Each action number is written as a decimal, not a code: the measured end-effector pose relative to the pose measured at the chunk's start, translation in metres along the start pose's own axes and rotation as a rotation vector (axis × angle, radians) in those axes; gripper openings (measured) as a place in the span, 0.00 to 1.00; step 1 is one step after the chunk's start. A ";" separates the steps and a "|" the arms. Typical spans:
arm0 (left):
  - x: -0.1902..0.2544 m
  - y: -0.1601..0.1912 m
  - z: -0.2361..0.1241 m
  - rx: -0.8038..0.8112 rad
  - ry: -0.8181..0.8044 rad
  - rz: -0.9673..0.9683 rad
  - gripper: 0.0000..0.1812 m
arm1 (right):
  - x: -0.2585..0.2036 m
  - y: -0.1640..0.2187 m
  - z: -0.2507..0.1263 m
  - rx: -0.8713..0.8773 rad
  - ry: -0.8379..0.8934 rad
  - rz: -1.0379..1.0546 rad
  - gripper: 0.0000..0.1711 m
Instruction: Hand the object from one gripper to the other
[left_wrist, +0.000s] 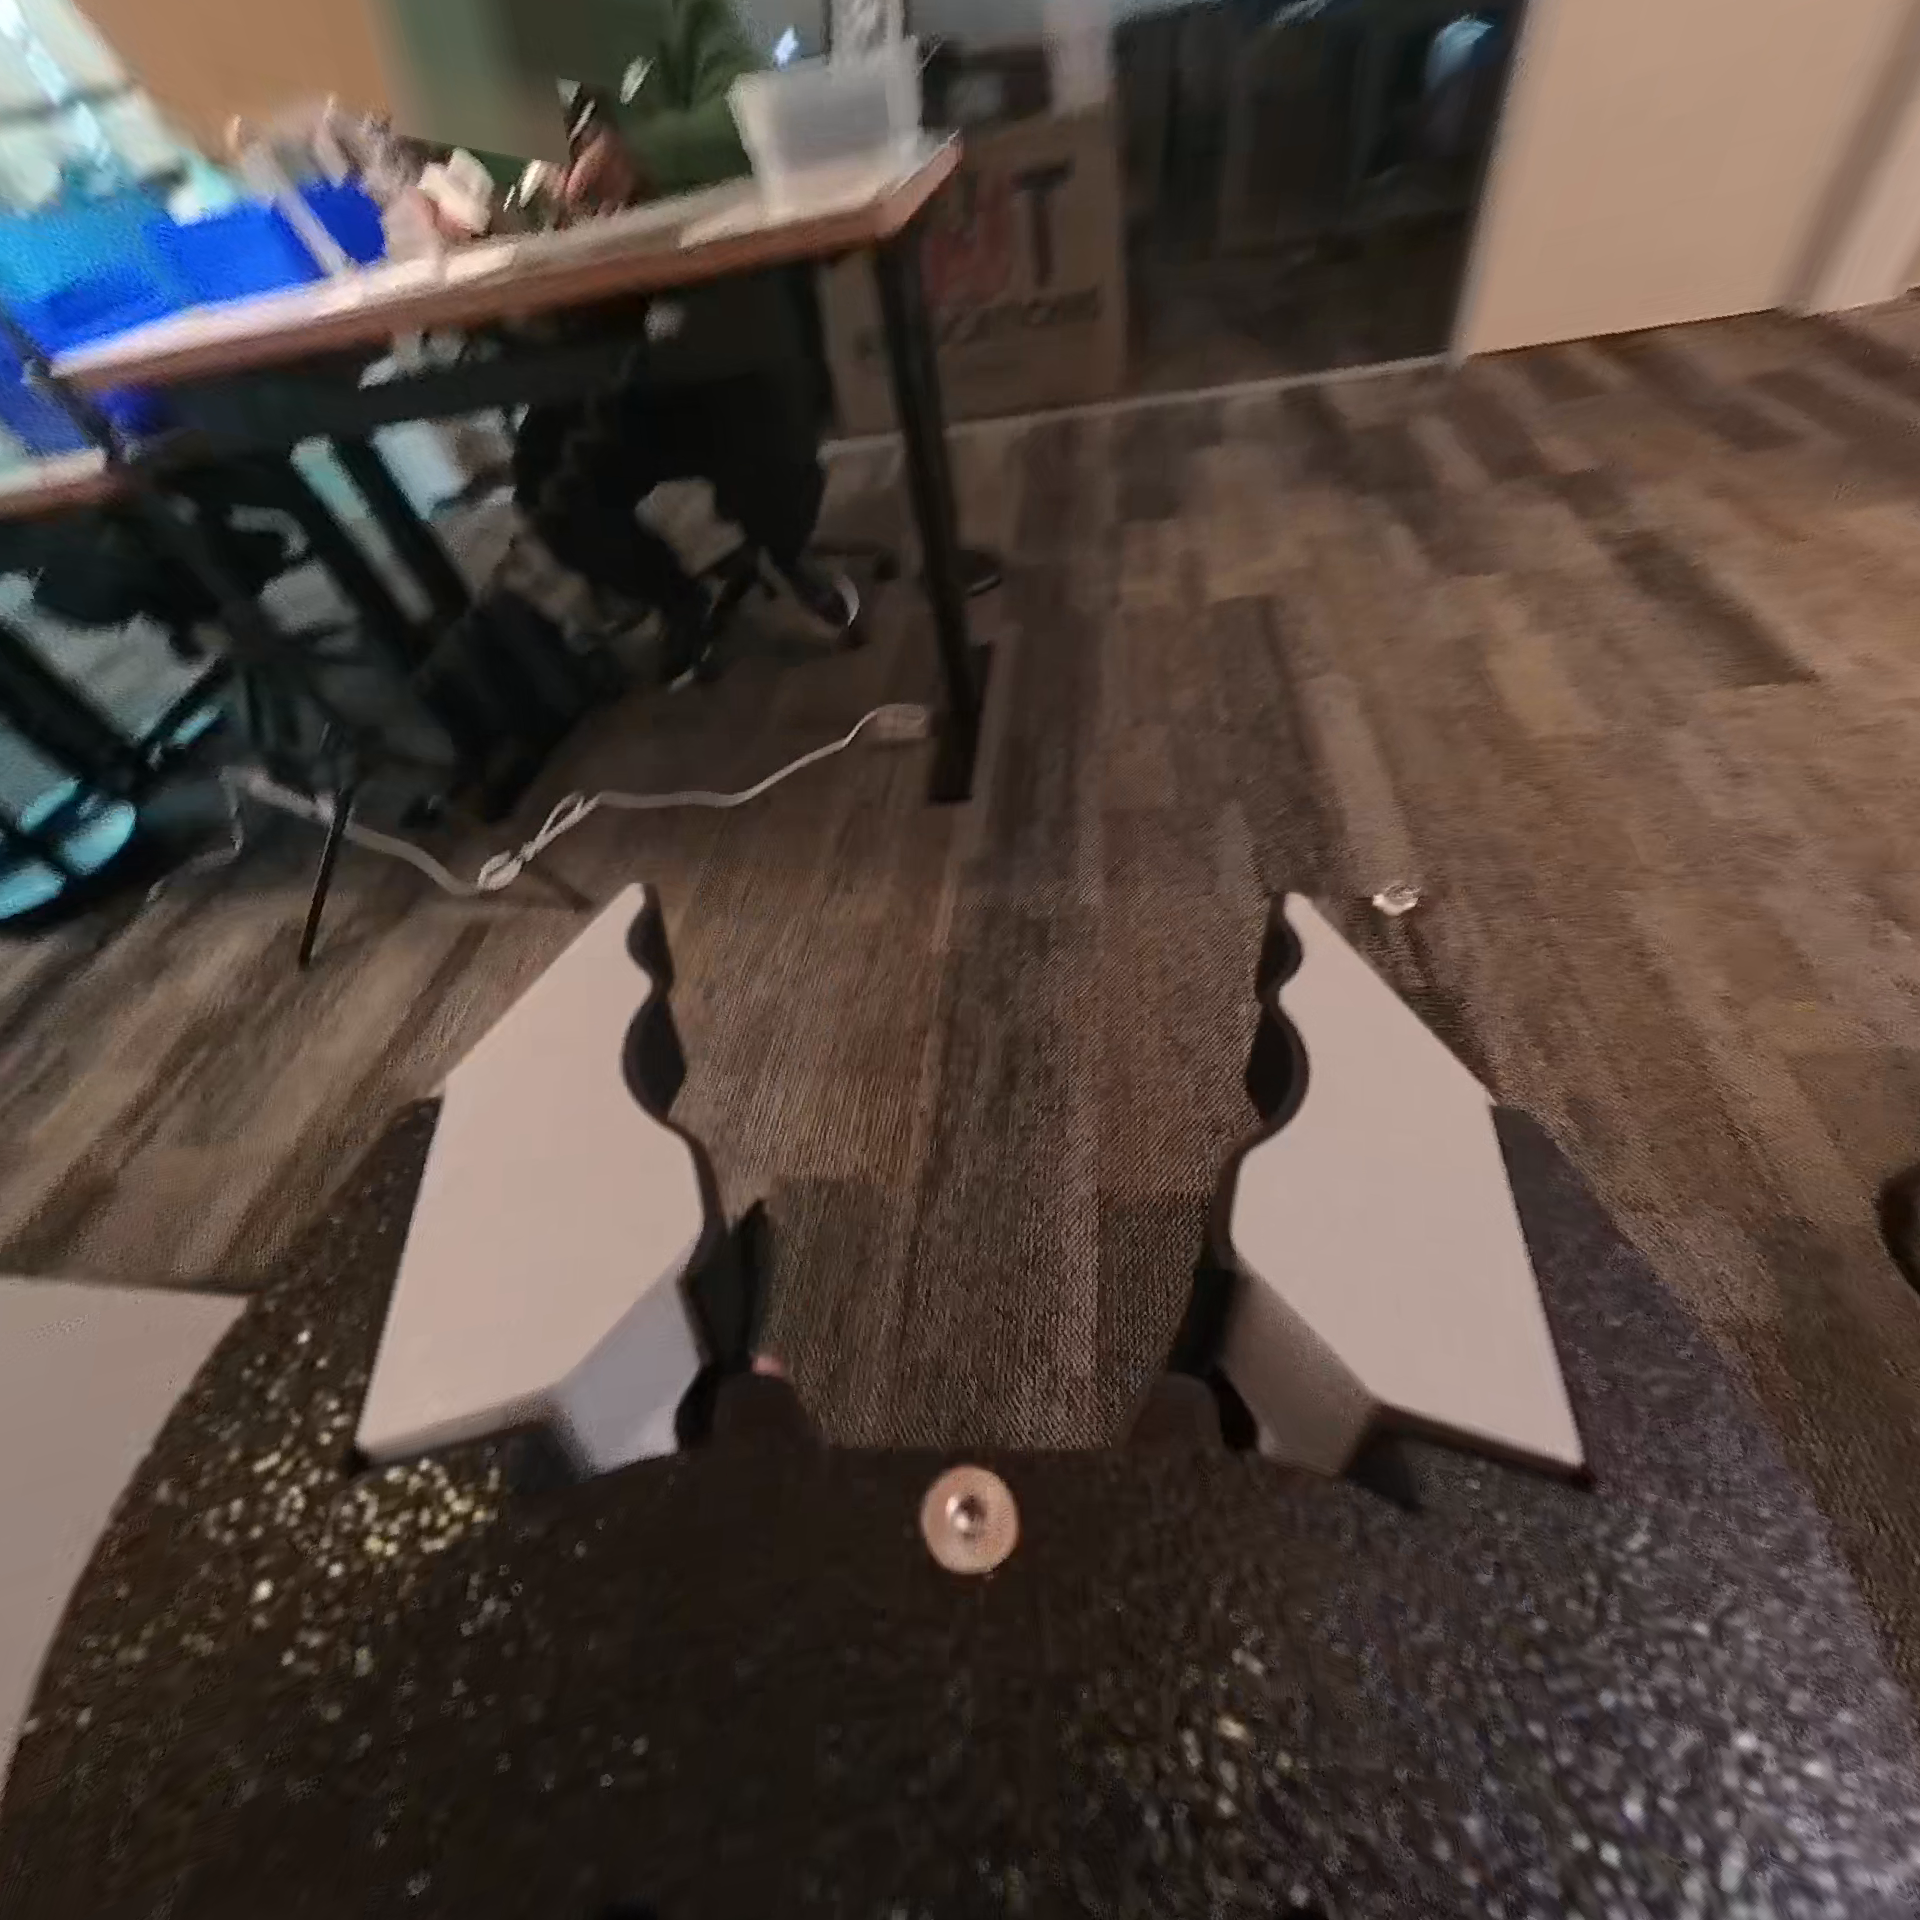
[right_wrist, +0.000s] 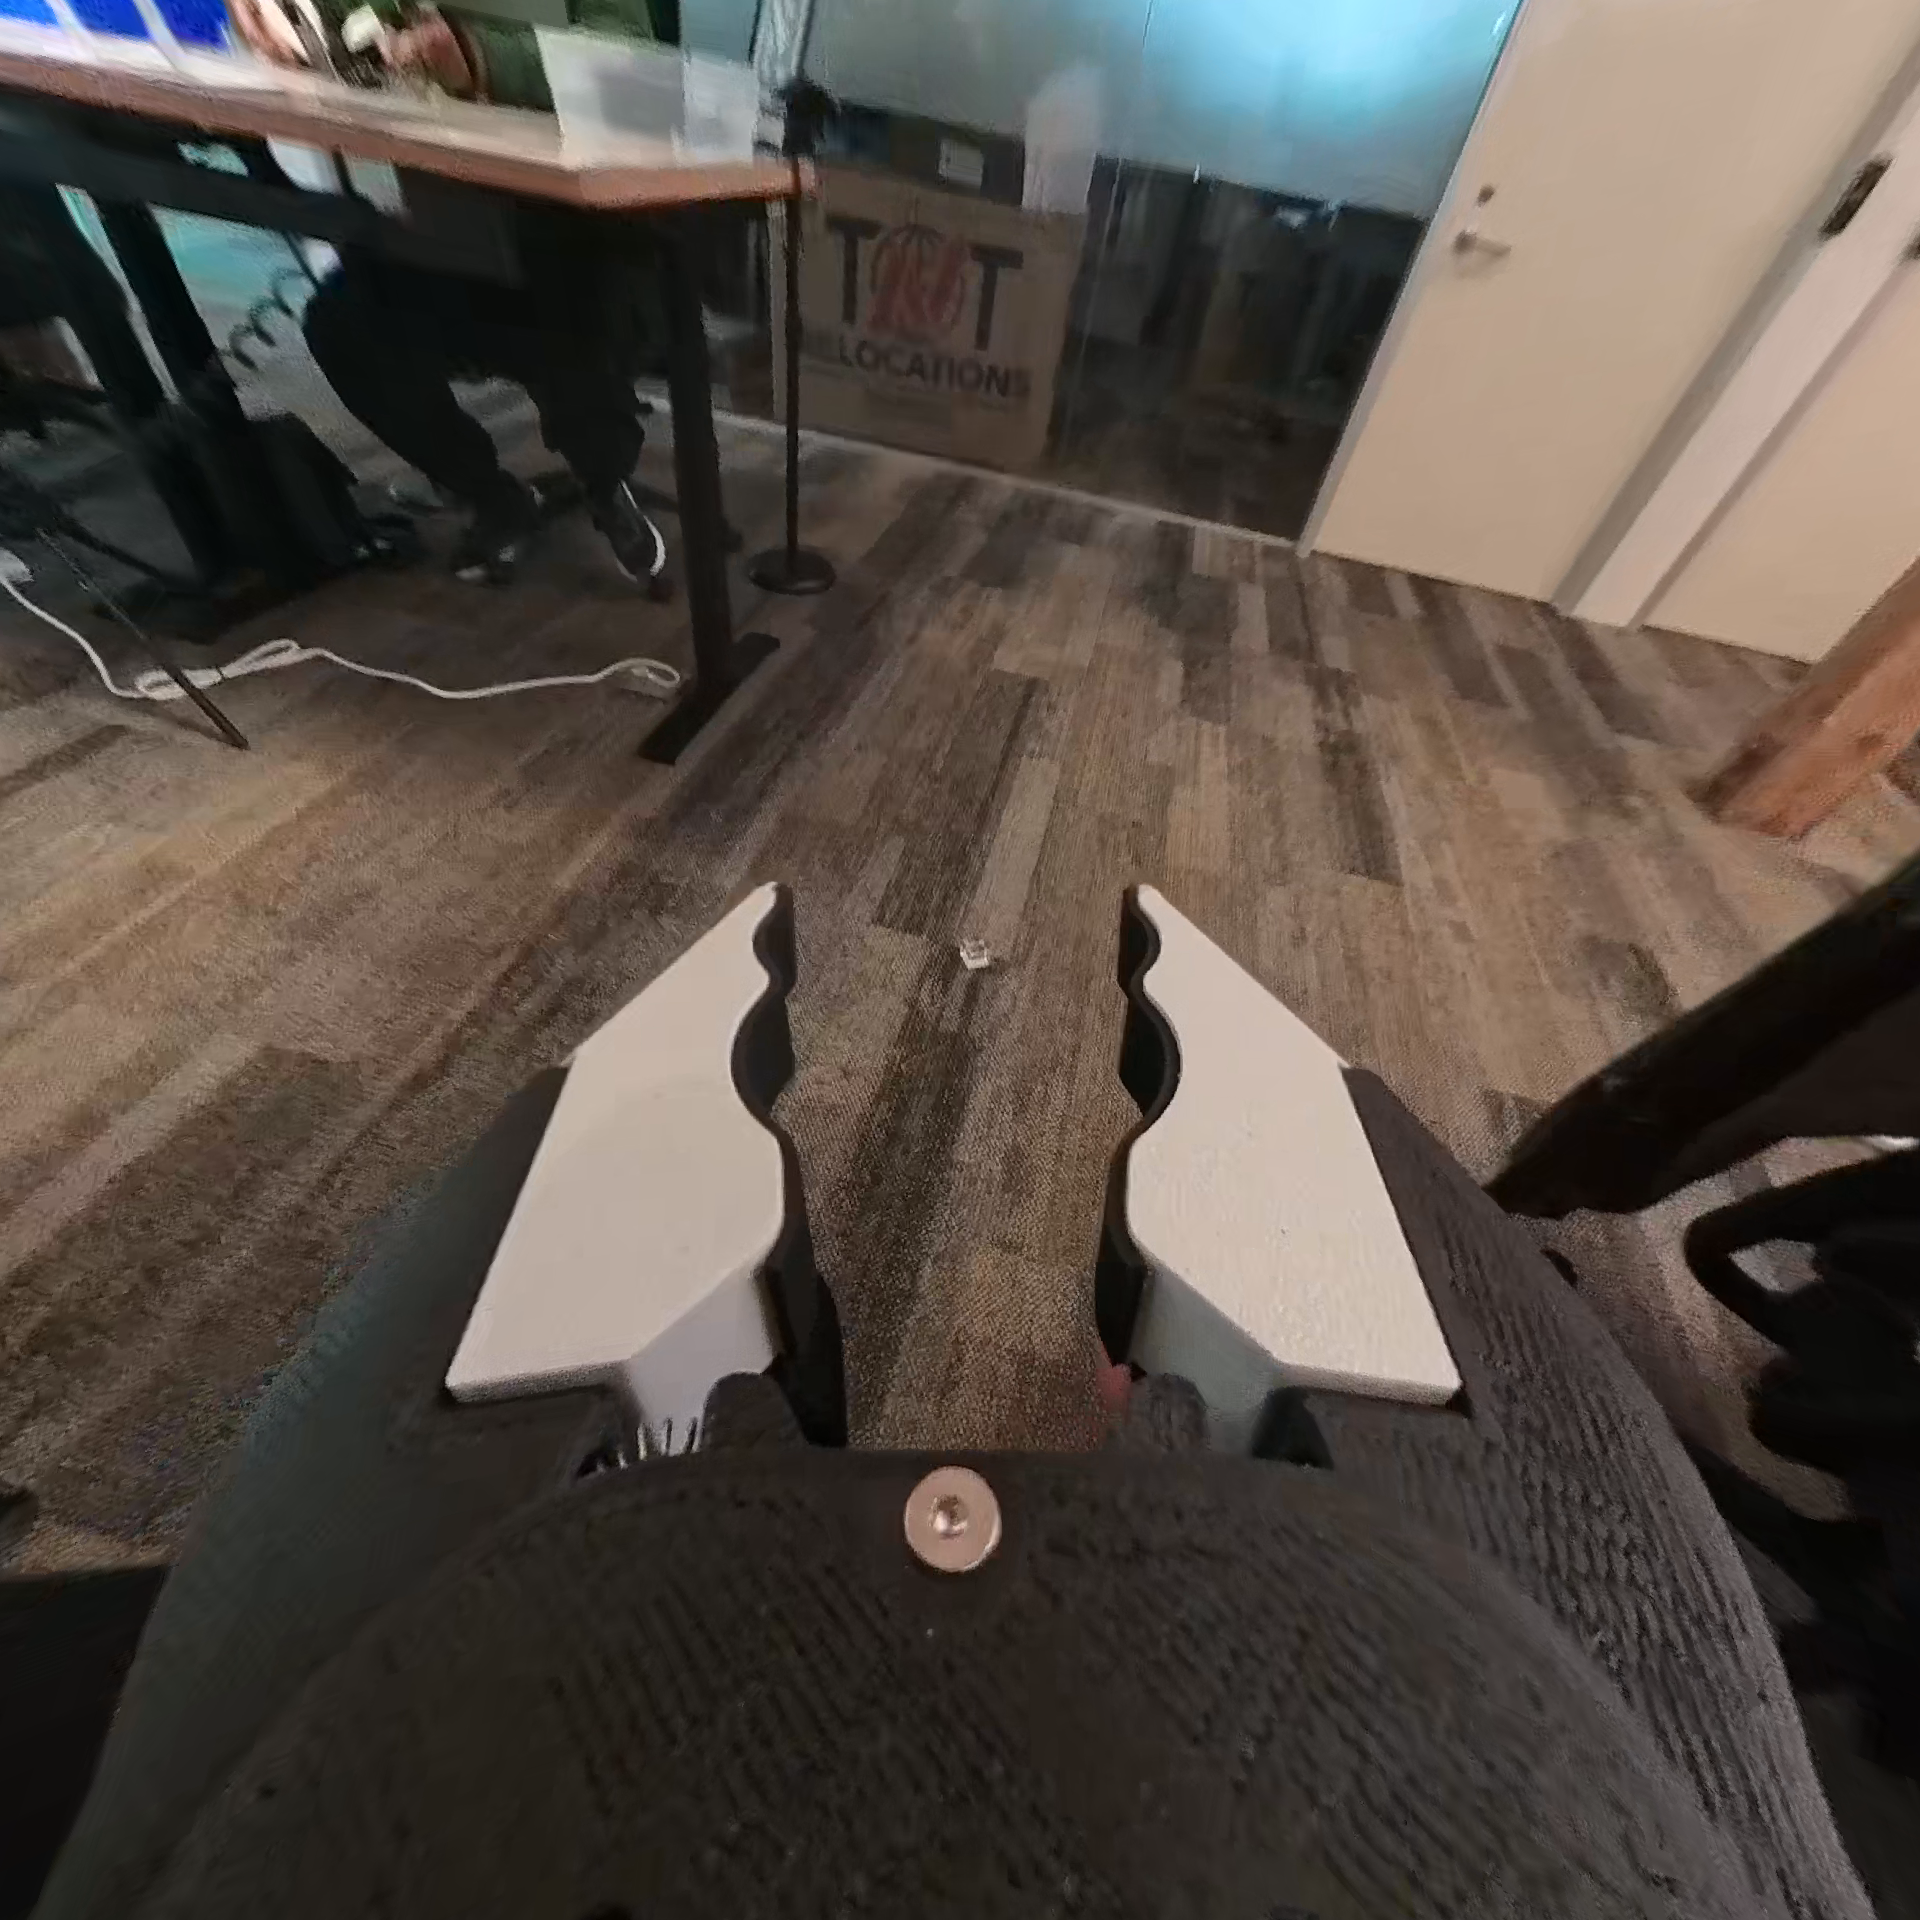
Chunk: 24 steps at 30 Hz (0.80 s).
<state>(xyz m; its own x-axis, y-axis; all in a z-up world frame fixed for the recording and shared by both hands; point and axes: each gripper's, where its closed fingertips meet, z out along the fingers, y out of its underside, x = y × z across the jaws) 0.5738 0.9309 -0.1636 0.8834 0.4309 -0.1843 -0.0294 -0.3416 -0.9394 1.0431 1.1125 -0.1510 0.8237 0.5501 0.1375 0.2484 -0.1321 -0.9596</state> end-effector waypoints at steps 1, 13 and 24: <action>-0.004 0.009 0.014 -0.030 -0.038 -0.029 0.65 | 0.008 0.005 0.033 -0.025 -0.017 0.005 0.37; -0.019 0.031 0.286 -0.178 -0.339 -0.047 0.76 | 0.018 0.087 0.431 -0.336 -0.201 0.013 0.38; 0.060 0.093 0.569 -0.433 -0.295 -0.425 0.68 | 0.028 0.297 0.773 -0.597 -0.268 0.045 0.33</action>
<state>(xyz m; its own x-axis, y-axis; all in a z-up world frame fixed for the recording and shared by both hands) 0.3584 1.4000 -0.4261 0.6104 0.7907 0.0470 0.5371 -0.3695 -0.7583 0.7463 1.7262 -0.6216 0.7035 0.7096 -0.0400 0.5202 -0.5525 -0.6512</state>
